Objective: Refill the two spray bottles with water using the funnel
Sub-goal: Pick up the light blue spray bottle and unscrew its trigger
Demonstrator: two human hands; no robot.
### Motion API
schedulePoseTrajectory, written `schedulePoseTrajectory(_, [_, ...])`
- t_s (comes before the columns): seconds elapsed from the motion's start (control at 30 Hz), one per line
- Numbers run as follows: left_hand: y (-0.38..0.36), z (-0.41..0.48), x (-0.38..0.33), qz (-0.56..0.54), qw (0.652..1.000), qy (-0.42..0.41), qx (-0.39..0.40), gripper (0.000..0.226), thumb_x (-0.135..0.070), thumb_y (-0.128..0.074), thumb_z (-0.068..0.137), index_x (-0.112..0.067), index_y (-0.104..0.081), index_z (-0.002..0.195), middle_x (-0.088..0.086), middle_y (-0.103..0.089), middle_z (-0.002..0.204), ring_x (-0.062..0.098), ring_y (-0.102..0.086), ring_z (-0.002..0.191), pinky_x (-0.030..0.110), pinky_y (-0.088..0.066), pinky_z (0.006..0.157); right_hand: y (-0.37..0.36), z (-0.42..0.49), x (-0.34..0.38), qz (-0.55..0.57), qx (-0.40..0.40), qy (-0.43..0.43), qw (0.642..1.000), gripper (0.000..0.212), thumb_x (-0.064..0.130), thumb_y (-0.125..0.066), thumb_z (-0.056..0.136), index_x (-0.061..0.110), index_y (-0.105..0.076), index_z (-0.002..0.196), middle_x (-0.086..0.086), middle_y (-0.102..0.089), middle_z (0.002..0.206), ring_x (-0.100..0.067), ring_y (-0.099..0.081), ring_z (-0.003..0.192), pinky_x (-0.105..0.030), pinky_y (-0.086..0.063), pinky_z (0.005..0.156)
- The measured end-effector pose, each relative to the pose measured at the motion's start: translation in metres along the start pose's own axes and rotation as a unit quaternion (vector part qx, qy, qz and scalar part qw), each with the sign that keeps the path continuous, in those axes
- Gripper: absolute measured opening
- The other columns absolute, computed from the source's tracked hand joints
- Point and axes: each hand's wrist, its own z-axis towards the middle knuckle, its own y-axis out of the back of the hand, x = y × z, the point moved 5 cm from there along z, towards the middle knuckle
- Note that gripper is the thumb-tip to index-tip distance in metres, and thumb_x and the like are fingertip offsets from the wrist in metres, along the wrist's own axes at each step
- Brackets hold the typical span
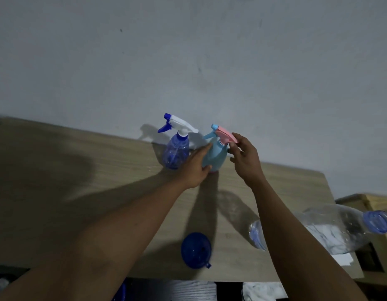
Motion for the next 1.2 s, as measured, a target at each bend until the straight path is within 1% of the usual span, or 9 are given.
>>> schedulePoseTrajectory(0.2, [-0.001, -0.015, 0.003, -0.008, 1.0, -0.011, -0.001, 0.079, -0.016, -0.072, 0.086, -0.024, -0.029, 0.152, 0.002, -0.036, 0.156, 0.021, -0.034, 0.144, 0.049, -0.036, 0.115, -0.001, -0.019, 0.006, -0.028, -0.025, 0.009, 0.999, 0.012, 0.033, -0.049, 0.104, 0.033, -0.06, 0.1, -0.001, -0.071, 0.103, -0.021, -0.071, 0.094, -0.051, -0.059, 0.08])
schedulePoseTrajectory(0.3, [0.007, -0.043, -0.012, -0.008, 0.999, -0.035, -0.01, 0.08, -0.022, -0.077, 0.082, -0.022, -0.035, 0.15, 0.001, -0.042, 0.151, 0.018, -0.04, 0.139, 0.042, -0.039, 0.113, 0.004, -0.042, 0.016, -0.033, -0.043, 0.025, 0.998, 0.013, 0.033, -0.047, 0.104, 0.028, -0.059, 0.102, 0.004, -0.07, 0.097, -0.019, -0.07, 0.087, -0.042, -0.058, 0.072])
schedulePoseTrajectory(0.4, [0.02, -0.079, -0.037, -0.02, 0.998, -0.062, -0.005, 0.077, -0.037, -0.075, 0.083, -0.034, -0.034, 0.148, -0.014, -0.043, 0.144, 0.008, -0.043, 0.133, 0.028, -0.042, 0.105, 0.016, -0.066, 0.036, -0.017, -0.049, 0.04, 0.998, 0.02, 0.031, -0.048, 0.104, 0.018, -0.062, 0.102, 0.006, -0.07, 0.093, -0.015, -0.069, 0.084, -0.026, -0.054, 0.067])
schedulePoseTrajectory(0.47, [0.029, -0.103, -0.056, -0.066, 0.996, -0.061, 0.007, 0.074, -0.043, -0.074, 0.083, -0.044, -0.034, 0.145, -0.021, -0.041, 0.144, 0.002, -0.044, 0.131, 0.02, -0.045, 0.099, 0.025, -0.08, 0.053, -0.003, -0.045, 0.054, 0.998, 0.024, 0.03, -0.049, 0.104, 0.011, -0.064, 0.101, 0.002, -0.072, 0.092, -0.011, -0.069, 0.081, -0.025, -0.056, 0.07])
schedulePoseTrajectory(0.63, [0.044, -0.154, -0.105, -0.163, 0.985, -0.052, 0.038, 0.079, -0.046, -0.075, 0.082, -0.053, -0.029, 0.145, -0.019, -0.041, 0.147, 0.011, -0.055, 0.124, 0.038, -0.059, 0.089, 0.051, -0.115, 0.102, 0.025, -0.048, 0.048, 0.997, 0.027, 0.032, -0.053, 0.101, 0.01, -0.067, 0.093, -0.002, -0.072, 0.076, -0.013, -0.067, 0.069, -0.038, -0.057, 0.075])
schedulePoseTrajectory(0.8, [0.06, -0.192, -0.156, -0.174, 0.98, -0.086, 0.031, 0.08, -0.05, -0.074, 0.079, -0.058, -0.028, 0.144, -0.029, -0.041, 0.146, 0.012, -0.059, 0.119, 0.033, -0.056, 0.091, 0.073, -0.15, 0.15, 0.081, -0.059, 0.069, 0.993, 0.026, 0.03, -0.056, 0.1, 0.008, -0.067, 0.093, 0.0, -0.068, 0.067, -0.008, -0.06, 0.057, -0.035, -0.054, 0.067])
schedulePoseTrajectory(0.93, [0.071, -0.214, -0.183, -0.171, 0.98, -0.097, -0.003, 0.076, -0.054, -0.072, 0.078, -0.061, -0.03, 0.141, -0.031, -0.04, 0.144, 0.005, -0.054, 0.123, 0.032, -0.055, 0.094, 0.084, -0.18, 0.18, 0.139, -0.022, 0.132, 0.981, 0.011, 0.024, -0.056, 0.101, 0.019, -0.052, 0.11, -0.012, -0.071, 0.081, -0.016, -0.065, 0.069, -0.033, -0.055, 0.069])
schedulePoseTrajectory(1.07, [0.081, -0.228, -0.203, -0.168, 0.98, -0.1, -0.04, 0.082, -0.06, -0.075, 0.074, -0.055, -0.032, 0.144, -0.02, -0.042, 0.148, 0.018, -0.053, 0.128, 0.049, -0.054, 0.097, 0.091, -0.2, 0.2, 0.102, 0.048, 0.179, 0.977, 0.013, 0.017, -0.055, 0.101, 0.02, -0.068, 0.105, 0.0, -0.073, 0.103, -0.025, -0.066, 0.096, -0.043, -0.058, 0.076])
schedulePoseTrajectory(1.2, [0.09, -0.242, -0.224, -0.134, 0.983, -0.115, -0.041, 0.075, -0.055, -0.072, 0.077, -0.059, -0.033, 0.141, -0.027, -0.042, 0.145, 0.013, -0.054, 0.123, 0.048, -0.054, 0.096, 0.101, -0.213, 0.218, 0.115, 0.036, 0.187, 0.975, 0.016, 0.017, -0.061, 0.098, 0.016, -0.075, 0.105, 0.004, -0.075, 0.103, -0.017, -0.068, 0.095, -0.035, -0.058, 0.076])
